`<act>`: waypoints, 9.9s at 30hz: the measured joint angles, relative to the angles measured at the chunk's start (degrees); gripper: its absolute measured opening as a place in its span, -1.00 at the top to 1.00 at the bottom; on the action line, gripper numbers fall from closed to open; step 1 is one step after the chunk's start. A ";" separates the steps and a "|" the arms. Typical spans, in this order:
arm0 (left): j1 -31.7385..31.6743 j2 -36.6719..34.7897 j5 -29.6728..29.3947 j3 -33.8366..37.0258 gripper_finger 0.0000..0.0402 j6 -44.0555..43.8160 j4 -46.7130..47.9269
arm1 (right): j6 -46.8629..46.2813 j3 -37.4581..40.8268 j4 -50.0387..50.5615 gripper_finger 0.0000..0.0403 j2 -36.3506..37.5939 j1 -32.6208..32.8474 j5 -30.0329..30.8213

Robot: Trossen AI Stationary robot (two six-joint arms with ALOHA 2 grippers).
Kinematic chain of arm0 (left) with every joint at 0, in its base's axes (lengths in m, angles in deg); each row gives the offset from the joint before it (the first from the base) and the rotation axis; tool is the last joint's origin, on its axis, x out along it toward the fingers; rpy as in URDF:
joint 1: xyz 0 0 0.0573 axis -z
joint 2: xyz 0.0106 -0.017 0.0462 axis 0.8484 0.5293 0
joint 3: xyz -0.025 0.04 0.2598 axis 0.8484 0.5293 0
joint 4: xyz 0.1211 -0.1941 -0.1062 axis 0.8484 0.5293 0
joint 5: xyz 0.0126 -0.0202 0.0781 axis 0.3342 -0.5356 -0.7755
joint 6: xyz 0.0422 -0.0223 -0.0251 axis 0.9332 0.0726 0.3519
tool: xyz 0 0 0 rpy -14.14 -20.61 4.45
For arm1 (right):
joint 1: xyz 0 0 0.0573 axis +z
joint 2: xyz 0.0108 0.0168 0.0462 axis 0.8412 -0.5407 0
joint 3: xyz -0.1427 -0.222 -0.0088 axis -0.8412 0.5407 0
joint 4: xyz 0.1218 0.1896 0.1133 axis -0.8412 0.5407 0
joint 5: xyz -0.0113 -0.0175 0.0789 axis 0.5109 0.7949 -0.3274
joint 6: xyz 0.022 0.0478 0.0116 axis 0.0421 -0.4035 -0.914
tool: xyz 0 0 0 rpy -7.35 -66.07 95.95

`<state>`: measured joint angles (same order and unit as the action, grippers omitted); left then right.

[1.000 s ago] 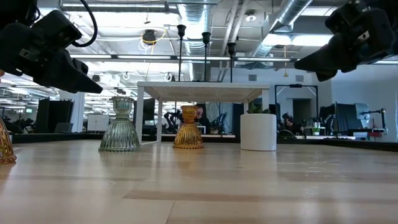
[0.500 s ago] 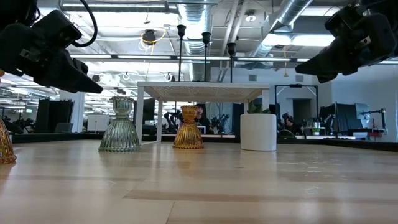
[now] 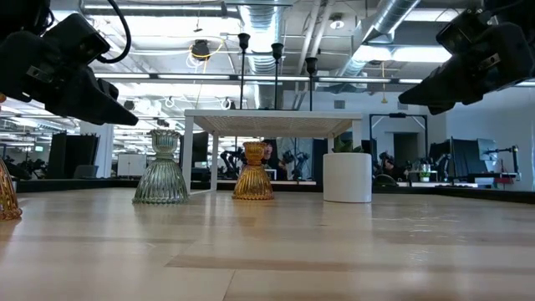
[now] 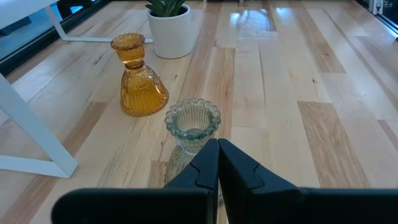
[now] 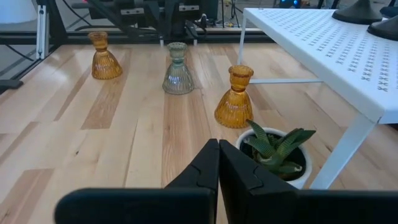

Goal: Pick & Place candle stick holders
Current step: Put the transparent glass candle holder on the shelf

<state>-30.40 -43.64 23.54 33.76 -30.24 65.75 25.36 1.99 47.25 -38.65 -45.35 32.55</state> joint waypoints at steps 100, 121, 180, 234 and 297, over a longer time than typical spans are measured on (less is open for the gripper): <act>0.00 0.35 3.20 1.87 0.98 -6.23 7.12 | 0.67 -0.04 -0.04 1.00 0.00 -0.15 0.68; -4.03 0.65 -1.25 4.57 0.07 -11.43 -0.06 | 0.46 -0.04 -0.50 1.00 0.00 -0.15 0.74; -11.63 46.77 6.36 -2.45 0.01 -9.60 -44.55 | 0.46 -0.04 0.00 1.00 0.00 -0.11 1.70; -9.64 27.69 5.64 -22.97 0.36 -8.16 -5.42 | 0.46 -0.04 0.45 1.00 0.01 -0.11 1.73; -41.66 47.34 13.49 -57.02 0.36 4.93 3.41 | 0.46 -0.03 4.74 1.00 0.00 -0.15 1.73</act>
<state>-72.06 3.71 37.03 -23.26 -25.31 69.16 25.82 1.96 51.99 -38.65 -45.50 34.28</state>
